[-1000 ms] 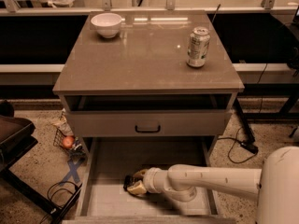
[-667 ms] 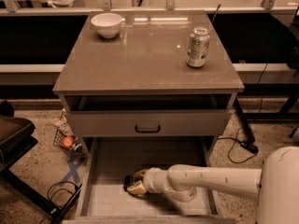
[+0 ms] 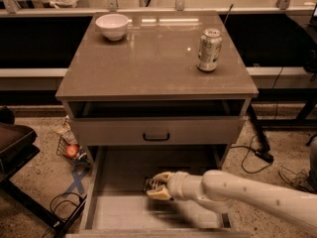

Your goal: Pick rxbar chocolate from middle drawer and place on counter

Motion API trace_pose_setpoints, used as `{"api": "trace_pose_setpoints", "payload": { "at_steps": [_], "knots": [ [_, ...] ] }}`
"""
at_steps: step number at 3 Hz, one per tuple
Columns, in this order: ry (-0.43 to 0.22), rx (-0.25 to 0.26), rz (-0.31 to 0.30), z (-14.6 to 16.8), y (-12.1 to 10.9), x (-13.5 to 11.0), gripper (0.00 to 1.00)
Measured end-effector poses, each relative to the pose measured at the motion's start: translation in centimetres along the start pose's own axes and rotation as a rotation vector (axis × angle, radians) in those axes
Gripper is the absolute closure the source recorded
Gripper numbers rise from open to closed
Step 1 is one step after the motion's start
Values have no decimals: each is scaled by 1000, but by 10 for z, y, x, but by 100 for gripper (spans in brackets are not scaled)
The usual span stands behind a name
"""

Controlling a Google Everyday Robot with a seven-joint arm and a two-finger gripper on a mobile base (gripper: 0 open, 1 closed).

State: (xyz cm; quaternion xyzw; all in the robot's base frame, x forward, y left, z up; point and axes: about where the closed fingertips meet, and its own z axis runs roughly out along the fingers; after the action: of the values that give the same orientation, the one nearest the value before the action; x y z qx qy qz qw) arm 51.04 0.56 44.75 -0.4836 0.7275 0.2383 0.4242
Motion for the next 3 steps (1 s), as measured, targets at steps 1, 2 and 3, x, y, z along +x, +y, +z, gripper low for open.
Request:
{"api": "trace_pose_setpoints", "payload": {
  "at_steps": [1, 2, 3],
  "knots": [
    [-51, -19, -14, -55, -11, -34, 100],
    [-73, -36, -16, -111, -32, -64, 100],
    [-118, -112, -11, -155, -44, -93, 100]
  ]
}}
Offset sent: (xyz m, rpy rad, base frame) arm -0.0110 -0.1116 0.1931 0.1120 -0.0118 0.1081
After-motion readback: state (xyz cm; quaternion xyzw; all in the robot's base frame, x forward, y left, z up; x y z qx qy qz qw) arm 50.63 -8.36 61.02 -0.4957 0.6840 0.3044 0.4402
